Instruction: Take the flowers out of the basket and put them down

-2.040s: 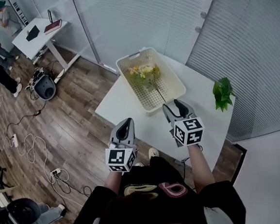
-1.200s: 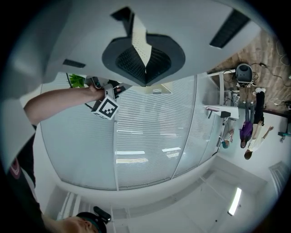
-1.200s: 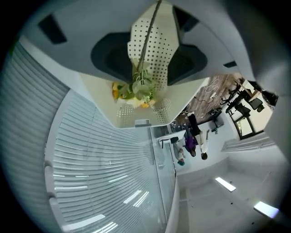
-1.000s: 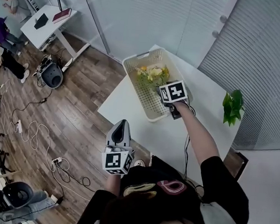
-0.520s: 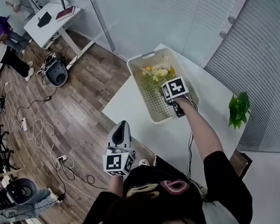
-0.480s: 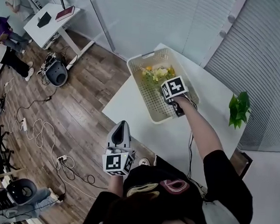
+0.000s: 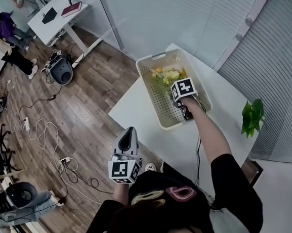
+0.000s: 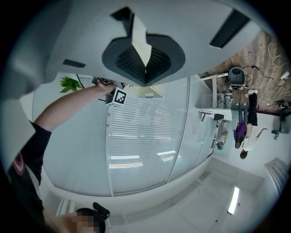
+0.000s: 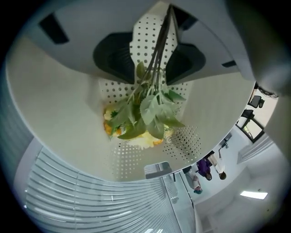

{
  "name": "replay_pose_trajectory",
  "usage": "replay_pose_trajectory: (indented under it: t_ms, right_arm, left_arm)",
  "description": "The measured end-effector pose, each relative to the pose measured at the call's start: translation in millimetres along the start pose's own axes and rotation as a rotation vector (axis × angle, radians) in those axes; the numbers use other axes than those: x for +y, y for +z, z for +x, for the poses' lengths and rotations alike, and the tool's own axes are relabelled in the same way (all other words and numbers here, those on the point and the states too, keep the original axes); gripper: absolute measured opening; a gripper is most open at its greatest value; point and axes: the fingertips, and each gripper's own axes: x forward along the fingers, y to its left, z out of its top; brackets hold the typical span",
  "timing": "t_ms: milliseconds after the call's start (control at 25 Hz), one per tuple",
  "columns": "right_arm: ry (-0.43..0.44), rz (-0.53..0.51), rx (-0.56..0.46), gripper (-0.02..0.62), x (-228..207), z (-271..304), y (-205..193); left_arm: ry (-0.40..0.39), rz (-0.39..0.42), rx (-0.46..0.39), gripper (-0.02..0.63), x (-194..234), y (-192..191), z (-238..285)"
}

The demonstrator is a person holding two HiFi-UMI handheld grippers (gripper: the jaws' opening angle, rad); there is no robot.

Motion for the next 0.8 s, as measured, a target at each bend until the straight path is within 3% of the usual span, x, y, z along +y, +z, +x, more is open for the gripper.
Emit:
replay_pose_trajectory:
  t_ms: [400,800]
  right_arm:
    - [-0.051,-0.048,0.008,0.113,-2,5,3]
    - [-0.079,-0.038,-0.042,0.064,-2,-1,12]
  left_arm:
    - [0.010,-0.003,0.038,0.017,6,-11,3]
    - [0.025,-0.023,0.044,0.017,12,-16,-6]
